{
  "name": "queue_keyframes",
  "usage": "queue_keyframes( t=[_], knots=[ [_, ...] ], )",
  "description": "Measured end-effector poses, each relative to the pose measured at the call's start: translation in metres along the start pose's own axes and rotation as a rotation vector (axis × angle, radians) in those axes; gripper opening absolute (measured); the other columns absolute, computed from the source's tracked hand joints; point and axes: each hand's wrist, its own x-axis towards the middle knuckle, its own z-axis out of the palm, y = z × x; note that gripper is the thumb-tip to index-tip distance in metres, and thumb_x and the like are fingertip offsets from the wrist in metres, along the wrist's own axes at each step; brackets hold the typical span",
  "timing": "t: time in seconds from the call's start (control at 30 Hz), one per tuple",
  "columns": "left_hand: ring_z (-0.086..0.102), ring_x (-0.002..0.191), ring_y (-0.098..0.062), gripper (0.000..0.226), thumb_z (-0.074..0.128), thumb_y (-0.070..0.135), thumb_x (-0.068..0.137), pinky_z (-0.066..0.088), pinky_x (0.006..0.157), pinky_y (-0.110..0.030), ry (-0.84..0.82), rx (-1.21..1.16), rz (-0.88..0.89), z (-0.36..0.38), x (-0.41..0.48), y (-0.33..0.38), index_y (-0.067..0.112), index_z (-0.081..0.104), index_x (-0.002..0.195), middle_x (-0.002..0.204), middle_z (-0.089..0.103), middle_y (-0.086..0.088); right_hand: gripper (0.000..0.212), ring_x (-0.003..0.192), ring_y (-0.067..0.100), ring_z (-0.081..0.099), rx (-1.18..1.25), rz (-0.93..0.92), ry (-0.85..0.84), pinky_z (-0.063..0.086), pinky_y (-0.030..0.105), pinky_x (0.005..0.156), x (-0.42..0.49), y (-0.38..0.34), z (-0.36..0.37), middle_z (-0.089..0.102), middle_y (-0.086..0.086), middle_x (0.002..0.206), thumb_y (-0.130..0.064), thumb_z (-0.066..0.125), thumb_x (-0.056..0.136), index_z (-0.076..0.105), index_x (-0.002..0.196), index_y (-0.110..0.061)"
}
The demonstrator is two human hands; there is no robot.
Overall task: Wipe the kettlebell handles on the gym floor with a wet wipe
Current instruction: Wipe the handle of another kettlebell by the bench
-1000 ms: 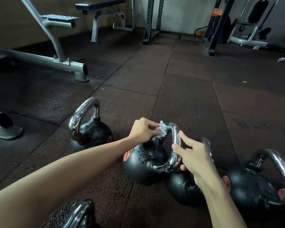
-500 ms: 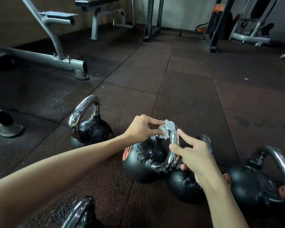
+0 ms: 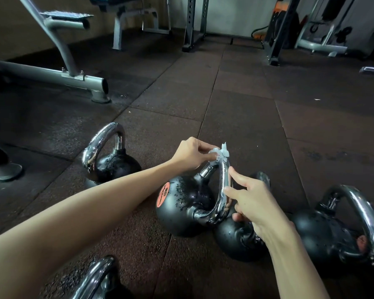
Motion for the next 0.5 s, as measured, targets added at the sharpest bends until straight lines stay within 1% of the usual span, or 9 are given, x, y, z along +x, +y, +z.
queue_keyframes(
  t=[0.07, 0.13, 0.17, 0.23, 0.27, 0.3, 0.37, 0.43, 0.5],
  knots=[
    [0.040, 0.040, 0.004, 0.022, 0.083, 0.029, 0.088, 0.031, 0.046, -0.011, 0.006, -0.036, 0.015, -0.001, -0.006, -0.004, 0.031, 0.082, 0.109, 0.078, 0.077, 0.011, 0.061, 0.036, 0.003, 0.037, 0.004, -0.004, -0.005, 0.048, 0.030, 0.053, -0.001, -0.001, 0.001, 0.039, -0.018, 0.041, -0.009, 0.067, 0.097, 0.052, 0.147, -0.040],
    [0.039, 0.042, 0.003, 0.022, 0.083, 0.029, 0.087, 0.033, 0.046, -0.013, -0.007, -0.049, 0.040, -0.003, -0.016, -0.008, 0.033, 0.082, 0.109, 0.077, 0.078, 0.010, 0.060, 0.036, 0.002, 0.037, 0.015, -0.006, -0.008, 0.047, 0.030, 0.052, -0.002, -0.003, 0.003, 0.038, -0.017, 0.040, -0.010, 0.068, 0.096, 0.053, 0.145, -0.042],
    [0.043, 0.048, 0.003, 0.022, 0.084, 0.031, 0.087, 0.038, 0.050, -0.016, -0.012, -0.056, 0.049, -0.005, -0.021, -0.011, 0.036, 0.082, 0.108, 0.075, 0.078, 0.011, 0.060, 0.036, 0.003, 0.037, 0.018, -0.008, -0.009, 0.048, 0.029, 0.051, -0.002, -0.003, 0.005, 0.038, -0.017, 0.039, -0.011, 0.068, 0.097, 0.053, 0.145, -0.042],
    [0.051, 0.061, -0.005, 0.022, 0.084, 0.036, 0.085, 0.043, 0.059, -0.024, -0.008, -0.078, 0.028, -0.009, -0.025, -0.015, 0.042, 0.081, 0.107, 0.077, 0.079, 0.011, 0.059, 0.037, 0.003, 0.037, 0.016, -0.014, -0.009, 0.048, 0.029, 0.052, -0.001, -0.005, 0.008, 0.040, -0.017, 0.041, -0.014, 0.069, 0.096, 0.053, 0.145, -0.044],
    [0.051, 0.059, -0.003, 0.022, 0.084, 0.036, 0.086, 0.043, 0.058, -0.023, -0.009, -0.091, 0.019, -0.010, -0.026, -0.013, 0.041, 0.081, 0.107, 0.076, 0.079, 0.012, 0.059, 0.037, 0.003, 0.038, 0.015, -0.016, -0.010, 0.049, 0.028, 0.052, 0.001, -0.005, 0.009, 0.042, -0.016, 0.043, -0.015, 0.070, 0.096, 0.054, 0.144, -0.045],
    [0.049, 0.054, 0.001, 0.022, 0.084, 0.033, 0.086, 0.041, 0.055, -0.020, -0.012, -0.109, 0.009, -0.011, -0.025, -0.009, 0.038, 0.082, 0.108, 0.070, 0.076, 0.014, 0.059, 0.038, 0.003, 0.039, 0.018, -0.014, -0.009, 0.050, 0.028, 0.052, 0.002, -0.005, 0.011, 0.043, -0.014, 0.046, -0.016, 0.071, 0.096, 0.054, 0.143, -0.046],
    [0.044, 0.045, 0.006, 0.022, 0.084, 0.028, 0.087, 0.037, 0.050, -0.019, -0.011, -0.157, -0.022, -0.014, -0.023, -0.004, 0.031, 0.083, 0.109, 0.059, 0.069, 0.017, 0.059, 0.039, 0.003, 0.039, 0.018, -0.006, -0.005, 0.051, 0.028, 0.053, 0.005, -0.007, 0.011, 0.040, -0.012, 0.049, -0.017, 0.073, 0.095, 0.055, 0.142, -0.047],
    [0.046, 0.046, 0.008, 0.024, 0.085, 0.029, 0.086, 0.038, 0.050, -0.018, -0.014, -0.148, -0.016, -0.017, -0.029, -0.002, 0.029, 0.082, 0.110, 0.058, 0.068, 0.018, 0.060, 0.038, 0.003, 0.040, 0.010, 0.002, -0.003, 0.051, 0.026, 0.054, 0.006, -0.009, 0.011, 0.038, -0.015, 0.045, -0.016, 0.074, 0.094, 0.055, 0.142, -0.047],
    [0.049, 0.053, 0.006, 0.026, 0.086, 0.033, 0.084, 0.041, 0.056, -0.017, -0.042, -0.099, 0.013, -0.016, -0.042, -0.005, 0.033, 0.082, 0.110, 0.063, 0.072, 0.020, 0.059, 0.037, 0.003, 0.042, 0.009, 0.002, 0.000, 0.051, 0.026, 0.053, 0.005, -0.011, 0.010, 0.040, -0.018, 0.042, -0.015, 0.074, 0.094, 0.057, 0.142, -0.044]
  ],
)
